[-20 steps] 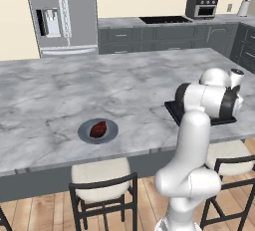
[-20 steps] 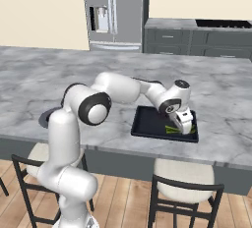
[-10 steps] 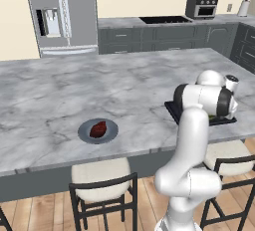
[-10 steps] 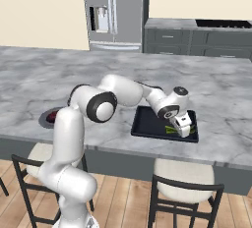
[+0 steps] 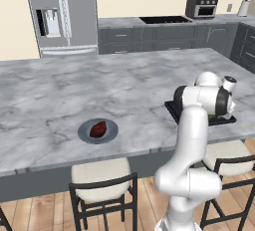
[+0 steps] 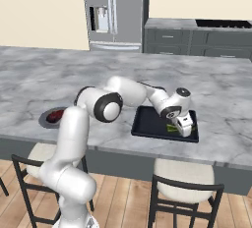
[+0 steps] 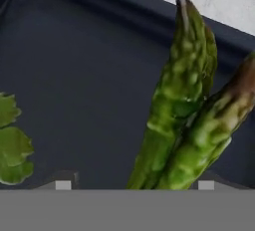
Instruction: Create a steak meal by picking up the steak and asparagus from the tray and placing them on the plate. Leave the grapes on the tray.
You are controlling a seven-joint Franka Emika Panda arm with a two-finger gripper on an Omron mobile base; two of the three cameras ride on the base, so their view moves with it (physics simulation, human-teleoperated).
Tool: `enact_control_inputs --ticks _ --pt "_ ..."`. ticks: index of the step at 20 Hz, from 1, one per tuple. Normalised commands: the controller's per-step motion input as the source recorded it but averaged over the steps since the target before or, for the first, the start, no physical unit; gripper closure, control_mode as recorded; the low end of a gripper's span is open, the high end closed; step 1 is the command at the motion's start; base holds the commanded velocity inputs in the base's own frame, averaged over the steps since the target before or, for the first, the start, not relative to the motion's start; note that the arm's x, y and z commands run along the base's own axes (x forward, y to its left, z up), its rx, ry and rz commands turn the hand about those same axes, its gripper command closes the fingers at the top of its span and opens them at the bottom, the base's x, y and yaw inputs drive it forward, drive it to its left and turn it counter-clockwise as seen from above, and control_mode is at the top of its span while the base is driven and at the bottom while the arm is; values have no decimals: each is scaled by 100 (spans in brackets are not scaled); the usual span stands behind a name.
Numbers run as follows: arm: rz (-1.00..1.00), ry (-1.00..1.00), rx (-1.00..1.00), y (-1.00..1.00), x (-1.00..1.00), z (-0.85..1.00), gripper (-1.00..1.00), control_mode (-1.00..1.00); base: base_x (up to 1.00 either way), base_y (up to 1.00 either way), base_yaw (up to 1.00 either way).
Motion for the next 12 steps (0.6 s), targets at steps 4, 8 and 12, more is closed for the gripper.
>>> enact_control_inputs --ticks 4,8,12 --pt "0 -3 0 5 -14 -3 100 -100 0 0 0" --pt "5 -1 0 44 -49 37 100 -100 0 0 0" --pt "3 -11 -4 44 -58 94 100 -100 0 0 0"
